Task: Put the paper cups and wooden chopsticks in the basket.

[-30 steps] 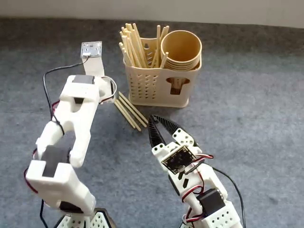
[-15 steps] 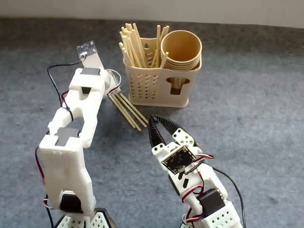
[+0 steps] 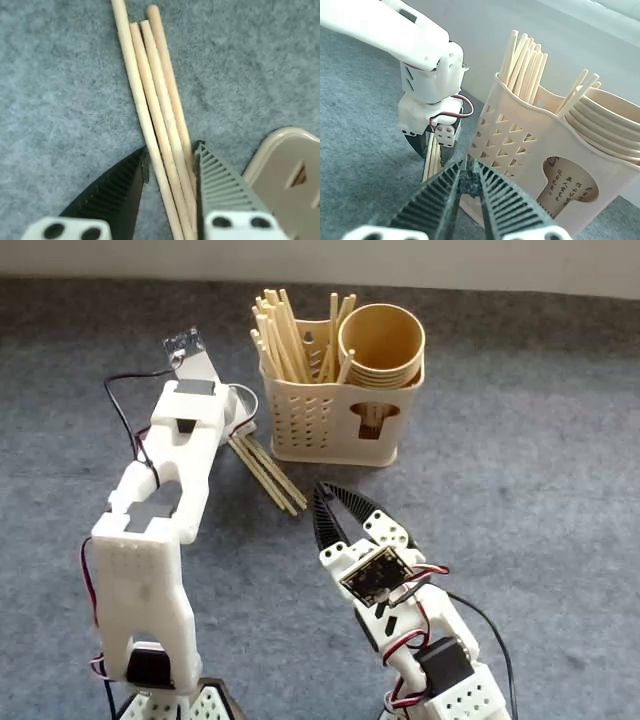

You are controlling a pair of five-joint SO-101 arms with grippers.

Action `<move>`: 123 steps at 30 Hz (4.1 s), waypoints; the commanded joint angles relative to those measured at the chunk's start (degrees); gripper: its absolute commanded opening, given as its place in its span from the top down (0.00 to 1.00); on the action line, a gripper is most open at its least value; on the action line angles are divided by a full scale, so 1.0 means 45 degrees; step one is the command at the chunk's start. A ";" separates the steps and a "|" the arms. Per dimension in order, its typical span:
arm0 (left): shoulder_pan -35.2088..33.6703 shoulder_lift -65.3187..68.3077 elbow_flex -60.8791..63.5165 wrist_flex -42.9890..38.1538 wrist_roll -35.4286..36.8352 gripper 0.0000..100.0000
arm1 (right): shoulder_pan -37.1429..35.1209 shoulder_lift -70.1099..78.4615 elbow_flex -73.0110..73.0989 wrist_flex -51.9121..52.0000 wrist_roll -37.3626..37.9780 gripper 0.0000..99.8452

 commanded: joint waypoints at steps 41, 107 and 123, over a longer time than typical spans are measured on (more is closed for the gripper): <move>-0.1631 0.0147 -0.3663 0.8400 0.0000 0.74 | 0.0068 -0.0107 0.1241 0.0068 0.0137 0.99; -0.1182 -0.7980 0.3233 0.4611 0.0000 1.00 | 0.0244 -0.0244 0.1241 -0.0029 0.0059 0.99; -0.0928 -1.3685 0.7941 0.2051 0.0000 1.00 | 0.1827 -0.0244 0.0772 -0.1709 0.0137 0.99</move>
